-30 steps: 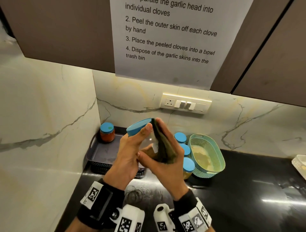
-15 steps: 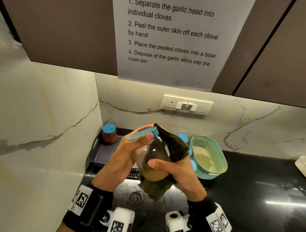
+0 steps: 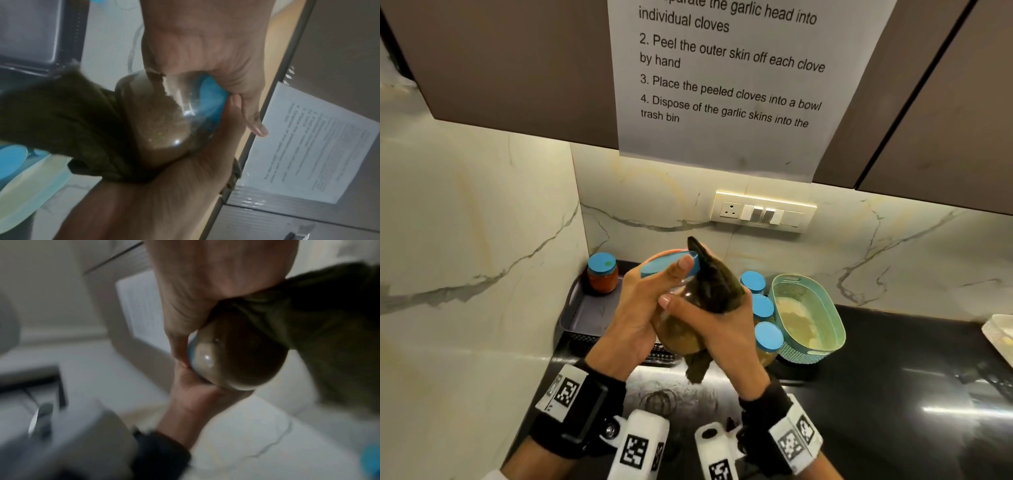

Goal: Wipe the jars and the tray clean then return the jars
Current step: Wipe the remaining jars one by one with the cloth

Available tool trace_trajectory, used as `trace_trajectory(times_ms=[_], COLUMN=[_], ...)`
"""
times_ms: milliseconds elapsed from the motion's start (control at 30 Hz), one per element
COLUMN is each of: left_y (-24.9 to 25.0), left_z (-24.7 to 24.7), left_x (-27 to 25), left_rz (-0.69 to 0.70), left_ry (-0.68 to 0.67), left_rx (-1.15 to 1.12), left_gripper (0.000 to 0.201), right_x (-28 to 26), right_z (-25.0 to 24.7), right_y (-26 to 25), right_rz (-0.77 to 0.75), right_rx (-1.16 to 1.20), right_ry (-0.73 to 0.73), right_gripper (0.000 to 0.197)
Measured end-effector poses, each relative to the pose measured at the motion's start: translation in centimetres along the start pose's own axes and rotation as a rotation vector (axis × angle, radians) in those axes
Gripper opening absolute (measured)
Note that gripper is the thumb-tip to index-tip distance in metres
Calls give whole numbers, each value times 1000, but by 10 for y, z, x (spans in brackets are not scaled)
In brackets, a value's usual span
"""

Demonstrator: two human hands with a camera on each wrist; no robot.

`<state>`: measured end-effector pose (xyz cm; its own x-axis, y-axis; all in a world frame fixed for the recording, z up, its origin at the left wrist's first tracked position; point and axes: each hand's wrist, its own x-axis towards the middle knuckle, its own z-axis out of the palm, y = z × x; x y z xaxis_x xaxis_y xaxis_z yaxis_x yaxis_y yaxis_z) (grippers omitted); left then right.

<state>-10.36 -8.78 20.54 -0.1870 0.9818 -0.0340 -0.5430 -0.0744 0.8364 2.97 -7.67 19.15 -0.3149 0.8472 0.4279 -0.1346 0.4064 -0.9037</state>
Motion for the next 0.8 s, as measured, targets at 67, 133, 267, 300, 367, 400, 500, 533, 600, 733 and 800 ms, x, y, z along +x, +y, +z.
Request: trace_trajectory(times_ms=[67,133,267,300,367,400,500,533,600,733,800], left_y=[2,3,1,1,4,6,12,11,9,14,15], left_z=[-1,-4,-1,0,0,0,-1,1,7,14,15], left_x=[1,2,3,4,8,8,8,8,8,6,3], left_rz=[-31,-101,-66,-42,-30,-51,-113,-108,-61,-33,-68], left_ry=[-19,-56,12,50,70,47,-2,10,89,151,114], left_rx=[-81,-168,-134,-113,-82,-93,-137,-125,-89,-90,-112], left_gripper=[94,91,102,106,106,102,95,95,97,107,107], right_x=[0,-5,3,3,2,0,-6,-3,2,-1,-2], right_z=[7,7,-3,-3,5,7,3,1,1,7,6], right_y=[-4,3,12,7,0,0,14,19,17,10,17], right_rz=[-45,-240,-181,-94,-15,-48,-315,-327,-192,-105,-221], right_rx=[-42,-189,-72,-40,-24,-54,-252,-258,-157,-120,-158], right_ry=[78,79,-5,-3,23,49,63,47,34,106,94], right_gripper=[69,79,84,85,84,85,79,79,83,87,87])
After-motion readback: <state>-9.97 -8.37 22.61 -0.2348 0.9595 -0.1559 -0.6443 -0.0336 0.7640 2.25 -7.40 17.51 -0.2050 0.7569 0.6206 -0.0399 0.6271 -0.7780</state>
